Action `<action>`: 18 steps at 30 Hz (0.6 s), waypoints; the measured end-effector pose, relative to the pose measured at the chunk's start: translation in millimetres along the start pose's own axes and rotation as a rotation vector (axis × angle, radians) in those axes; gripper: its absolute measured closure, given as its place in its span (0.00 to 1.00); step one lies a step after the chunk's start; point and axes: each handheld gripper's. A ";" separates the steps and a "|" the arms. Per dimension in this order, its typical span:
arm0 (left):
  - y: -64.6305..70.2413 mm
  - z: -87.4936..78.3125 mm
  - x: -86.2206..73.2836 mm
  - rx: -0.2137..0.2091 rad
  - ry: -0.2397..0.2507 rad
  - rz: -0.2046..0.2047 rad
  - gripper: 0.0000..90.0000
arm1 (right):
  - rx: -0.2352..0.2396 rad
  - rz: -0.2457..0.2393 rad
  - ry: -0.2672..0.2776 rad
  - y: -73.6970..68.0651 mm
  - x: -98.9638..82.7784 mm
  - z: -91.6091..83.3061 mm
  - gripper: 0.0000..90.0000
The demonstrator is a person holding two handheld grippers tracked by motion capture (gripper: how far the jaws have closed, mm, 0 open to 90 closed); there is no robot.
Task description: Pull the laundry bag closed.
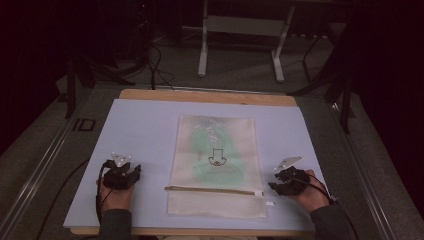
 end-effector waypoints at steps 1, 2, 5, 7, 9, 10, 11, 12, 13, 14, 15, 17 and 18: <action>1.0 -1.4 0.2 0.005 0.007 0.012 0.64 | 0.001 -0.004 0.001 -0.7 0.2 0.0 0.62; 1.0 -1.4 0.2 0.005 0.007 0.012 0.63 | 0.003 -0.007 0.002 -1.3 0.7 0.1 0.62; 3.1 -2.0 1.0 -0.004 0.010 0.018 0.63 | 0.005 -0.013 -0.003 -2.5 1.8 0.3 0.62; 5.8 -2.4 2.7 -0.004 0.003 0.026 0.63 | 0.011 -0.018 -0.010 -3.5 3.3 -0.8 0.63; 6.7 -2.6 3.0 -0.007 0.001 0.031 0.63 | 0.018 -0.019 -0.011 -2.9 3.6 -1.8 0.63; 7.5 -3.1 3.1 -0.011 0.002 0.034 0.63 | 0.018 -0.019 -0.011 -2.9 3.6 -1.8 0.63; 7.5 -3.1 3.1 -0.011 0.002 0.034 0.63 | 0.018 -0.019 -0.011 -2.9 3.6 -1.8 0.63; 9.8 -5.1 2.9 -0.017 0.011 0.050 0.63 | 0.046 -0.014 -0.013 -2.2 3.8 -4.2 0.64; 9.9 -5.6 2.9 -0.019 0.012 0.052 0.63 | 0.048 -0.017 -0.020 -2.6 3.8 -5.1 0.64; 9.8 -6.0 2.8 -0.021 0.013 0.052 0.63 | 0.046 -0.022 -0.025 -3.2 4.0 -5.7 0.64; 9.8 -6.0 2.8 -0.021 0.013 0.052 0.63 | 0.042 -0.024 -0.031 -3.7 4.3 -6.3 0.64; 9.3 -6.5 2.6 -0.024 0.015 0.051 0.63 | 0.044 -0.025 -0.034 -4.2 4.7 -7.0 0.64; 7.9 -7.3 2.5 -0.034 0.015 0.047 0.63 | 0.040 -0.037 -0.040 -4.8 6.0 -7.7 0.64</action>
Point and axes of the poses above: each handheld gripper's, and its own axes: z roughly forward along the jaws, x roughly out of its top, y roughly to its right, and after that the axes turned 15 degrees about -y, right-handed
